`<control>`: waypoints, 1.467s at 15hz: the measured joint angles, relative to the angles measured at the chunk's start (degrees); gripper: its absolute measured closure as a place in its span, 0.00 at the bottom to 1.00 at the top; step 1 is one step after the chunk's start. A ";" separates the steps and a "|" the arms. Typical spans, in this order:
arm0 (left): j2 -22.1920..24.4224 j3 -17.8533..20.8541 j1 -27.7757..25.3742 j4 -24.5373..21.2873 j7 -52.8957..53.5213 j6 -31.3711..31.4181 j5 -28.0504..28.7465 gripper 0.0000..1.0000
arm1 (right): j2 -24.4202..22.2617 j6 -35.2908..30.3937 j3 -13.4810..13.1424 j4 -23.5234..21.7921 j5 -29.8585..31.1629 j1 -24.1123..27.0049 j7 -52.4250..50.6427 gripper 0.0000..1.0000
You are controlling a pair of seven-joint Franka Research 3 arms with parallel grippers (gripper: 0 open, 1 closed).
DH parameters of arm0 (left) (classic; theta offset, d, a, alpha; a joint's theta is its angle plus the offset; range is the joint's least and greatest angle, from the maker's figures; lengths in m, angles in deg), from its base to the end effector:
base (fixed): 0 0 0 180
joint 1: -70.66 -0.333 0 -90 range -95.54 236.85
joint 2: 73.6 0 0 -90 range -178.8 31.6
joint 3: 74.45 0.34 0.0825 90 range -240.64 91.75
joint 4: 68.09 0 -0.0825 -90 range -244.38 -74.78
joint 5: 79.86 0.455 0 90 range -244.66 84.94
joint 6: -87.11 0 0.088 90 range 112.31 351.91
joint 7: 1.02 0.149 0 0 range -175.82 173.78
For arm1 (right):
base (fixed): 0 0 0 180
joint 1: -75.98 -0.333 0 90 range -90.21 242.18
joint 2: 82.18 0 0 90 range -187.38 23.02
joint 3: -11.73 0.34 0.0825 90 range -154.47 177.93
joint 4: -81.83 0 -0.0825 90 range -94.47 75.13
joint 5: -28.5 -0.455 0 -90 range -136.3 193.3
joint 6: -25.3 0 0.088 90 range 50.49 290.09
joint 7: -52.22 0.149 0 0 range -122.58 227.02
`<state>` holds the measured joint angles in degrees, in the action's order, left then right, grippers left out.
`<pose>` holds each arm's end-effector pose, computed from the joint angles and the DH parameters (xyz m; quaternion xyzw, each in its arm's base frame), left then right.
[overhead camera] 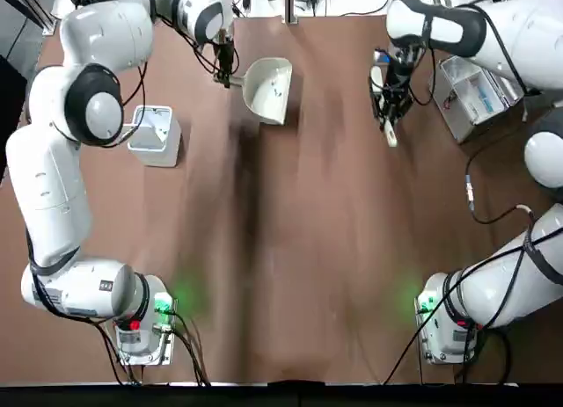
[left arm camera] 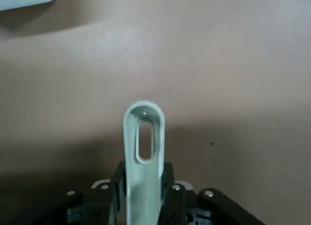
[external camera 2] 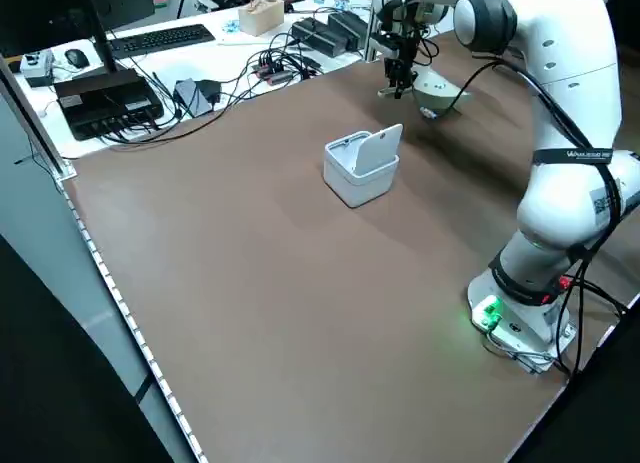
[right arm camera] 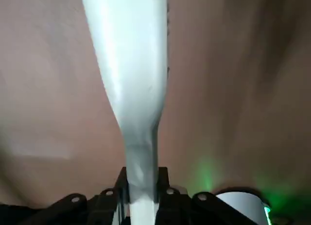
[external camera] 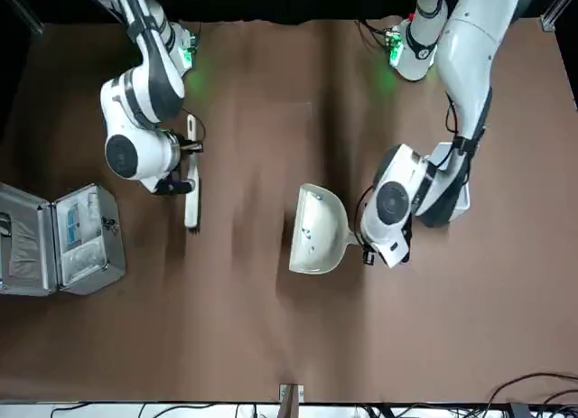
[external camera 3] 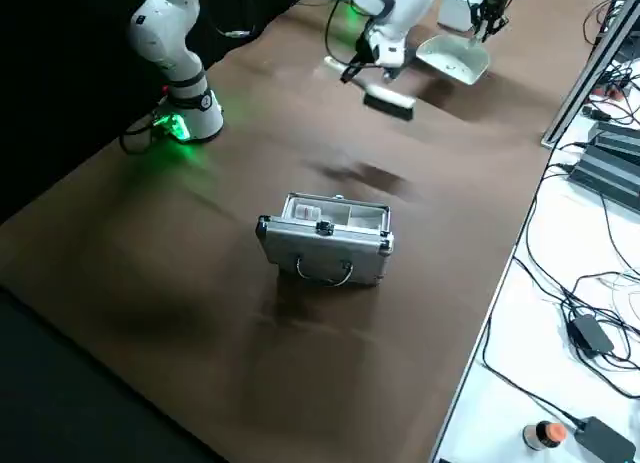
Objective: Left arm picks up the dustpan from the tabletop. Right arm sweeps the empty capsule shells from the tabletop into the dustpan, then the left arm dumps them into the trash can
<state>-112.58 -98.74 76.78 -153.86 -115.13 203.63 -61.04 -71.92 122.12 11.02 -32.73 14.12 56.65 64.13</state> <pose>0.6992 -0.3292 0.2280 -0.7721 -0.6343 0.0012 0.0399 0.5317 0.2152 0.2914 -0.9638 -0.0118 0.2620 0.0486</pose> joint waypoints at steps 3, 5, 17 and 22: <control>0.57 -2.94 -3.82 1.46 1.83 0.10 -0.74 0.67 | -2.72 4.44 0.01 -8.17 -0.01 0.95 -2.75 0.74; 1.11 -3.76 -5.46 3.16 3.41 0.04 -2.08 0.67 | -3.74 6.76 0.21 -12.46 -0.01 0.91 -3.41 0.74; 1.69 -21.42 -29.10 6.90 19.52 -7.38 -9.87 0.67 | -10.67 19.09 0.88 -29.67 -3.53 -0.77 -3.43 0.74; 1.70 -25.41 -36.10 7.15 24.37 -12.58 -13.54 0.67 | -9.36 20.42 0.94 -30.77 -3.60 -3.04 -3.34 0.74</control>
<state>-110.88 -124.15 40.68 -146.71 -90.76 191.05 -74.59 -81.28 142.53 11.96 -63.50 10.51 53.60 60.79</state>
